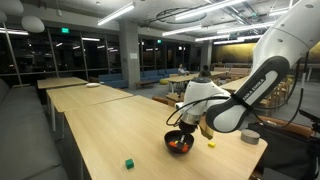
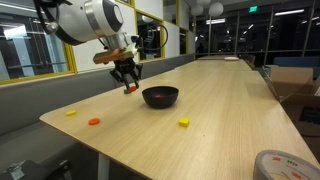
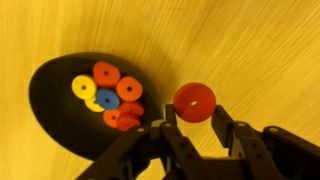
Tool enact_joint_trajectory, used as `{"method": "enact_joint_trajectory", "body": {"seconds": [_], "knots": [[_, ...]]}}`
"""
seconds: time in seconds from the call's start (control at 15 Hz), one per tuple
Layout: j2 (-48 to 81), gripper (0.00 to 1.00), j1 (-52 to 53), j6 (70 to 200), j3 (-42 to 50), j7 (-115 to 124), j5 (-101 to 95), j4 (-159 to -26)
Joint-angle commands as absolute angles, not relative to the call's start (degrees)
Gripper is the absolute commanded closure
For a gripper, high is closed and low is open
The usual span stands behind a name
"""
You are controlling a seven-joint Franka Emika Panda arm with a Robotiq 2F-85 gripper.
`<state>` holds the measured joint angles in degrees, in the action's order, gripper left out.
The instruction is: Put the rings inside the black bowl
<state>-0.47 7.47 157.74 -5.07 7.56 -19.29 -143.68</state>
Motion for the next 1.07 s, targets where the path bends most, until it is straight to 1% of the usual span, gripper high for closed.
{"method": "enact_joint_trajectory", "body": {"seconds": [0.0, 0.53, 0.6, 0.67, 0.73, 1.0], "knots": [[0.6, 0.84, 5.3, 156.3, -4.2, 5.7, -20.9, -138.4], [8.0, 0.84, 2.8, 156.8, -0.2, 7.6, -24.7, -131.6], [9.1, 0.82, 2.9, 156.8, 0.2, 7.4, -24.2, -130.9], [10.1, 0.34, 3.0, 156.8, 0.5, 6.9, -23.0, -130.3], [10.8, 0.34, 3.2, 156.5, 0.7, 6.6, -22.7, -129.8], [10.4, 0.05, 4.2, 155.8, 0.4, 6.2, -21.7, -130.2]]}}
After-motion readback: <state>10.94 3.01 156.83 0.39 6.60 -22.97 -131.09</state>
